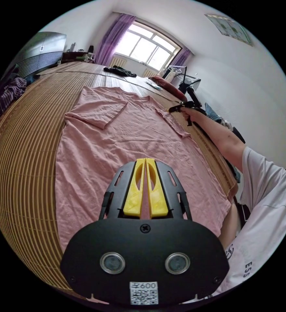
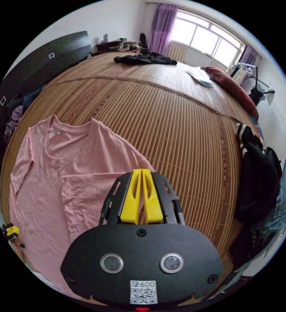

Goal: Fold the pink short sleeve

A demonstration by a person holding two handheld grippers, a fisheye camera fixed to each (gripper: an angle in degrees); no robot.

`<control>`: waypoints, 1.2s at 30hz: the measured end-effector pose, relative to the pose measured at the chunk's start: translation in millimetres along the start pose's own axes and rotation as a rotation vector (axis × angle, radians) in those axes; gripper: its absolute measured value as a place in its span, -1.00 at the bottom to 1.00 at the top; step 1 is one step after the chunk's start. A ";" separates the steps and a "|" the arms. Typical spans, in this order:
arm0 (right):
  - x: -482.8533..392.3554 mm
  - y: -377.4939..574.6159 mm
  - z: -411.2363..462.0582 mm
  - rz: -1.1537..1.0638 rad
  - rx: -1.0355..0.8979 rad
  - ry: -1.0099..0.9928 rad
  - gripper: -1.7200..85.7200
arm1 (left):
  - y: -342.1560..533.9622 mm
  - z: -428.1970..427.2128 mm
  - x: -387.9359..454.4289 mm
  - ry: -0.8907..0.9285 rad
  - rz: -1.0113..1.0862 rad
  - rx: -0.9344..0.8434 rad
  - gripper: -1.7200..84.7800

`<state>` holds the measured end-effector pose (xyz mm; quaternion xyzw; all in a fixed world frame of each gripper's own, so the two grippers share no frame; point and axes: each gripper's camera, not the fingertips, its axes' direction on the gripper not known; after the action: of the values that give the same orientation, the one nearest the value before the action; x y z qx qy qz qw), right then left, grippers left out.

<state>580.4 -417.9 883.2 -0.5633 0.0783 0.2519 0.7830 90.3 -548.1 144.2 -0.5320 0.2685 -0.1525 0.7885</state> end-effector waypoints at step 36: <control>-22.7 120.5 -151.5 -0.125 0.032 -0.087 -0.98 | 25.9 18.1 59.8 -0.009 0.064 0.001 -0.96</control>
<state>527.1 -535.8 737.4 -0.5429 0.0128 0.2257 0.8088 148.2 -555.9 110.0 -0.5233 0.2820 -0.1249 0.7944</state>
